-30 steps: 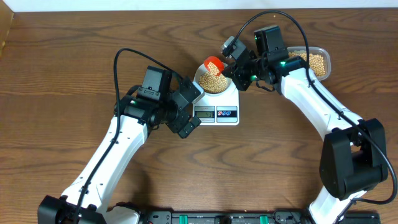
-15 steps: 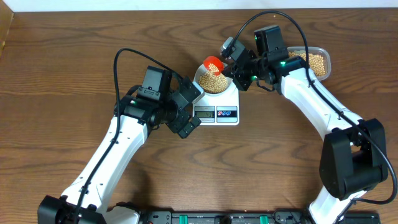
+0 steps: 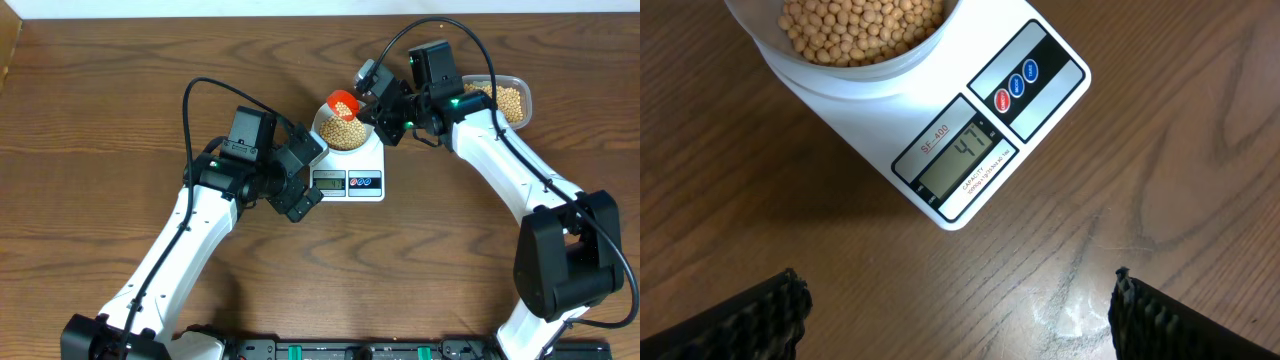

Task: Scoop item into bowl and weigh 50g on scale

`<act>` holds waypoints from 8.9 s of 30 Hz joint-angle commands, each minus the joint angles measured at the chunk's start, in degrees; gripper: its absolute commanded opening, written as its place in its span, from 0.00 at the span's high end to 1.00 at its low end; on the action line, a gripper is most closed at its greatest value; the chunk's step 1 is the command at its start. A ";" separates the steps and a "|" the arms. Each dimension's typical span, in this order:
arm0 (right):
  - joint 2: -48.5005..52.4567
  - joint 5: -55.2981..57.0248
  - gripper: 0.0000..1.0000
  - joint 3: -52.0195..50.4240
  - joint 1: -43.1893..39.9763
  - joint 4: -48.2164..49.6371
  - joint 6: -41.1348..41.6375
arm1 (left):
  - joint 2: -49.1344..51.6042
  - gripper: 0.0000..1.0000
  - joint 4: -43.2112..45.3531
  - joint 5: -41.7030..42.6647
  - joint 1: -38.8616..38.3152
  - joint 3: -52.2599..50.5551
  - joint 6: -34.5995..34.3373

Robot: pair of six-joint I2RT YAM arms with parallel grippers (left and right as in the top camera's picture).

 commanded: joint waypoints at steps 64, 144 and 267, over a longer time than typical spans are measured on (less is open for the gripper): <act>-1.53 1.36 0.99 0.87 0.11 -0.22 -2.71 | -0.76 0.02 -0.15 -0.11 -0.07 1.29 0.96; -1.42 10.60 0.99 -0.48 4.63 -7.69 -0.94 | -0.74 0.02 -0.15 -0.11 -0.07 1.29 0.96; -1.55 -2.82 0.99 -1.68 0.79 -4.22 12.55 | -0.74 0.02 -0.15 -0.11 -0.07 1.29 0.94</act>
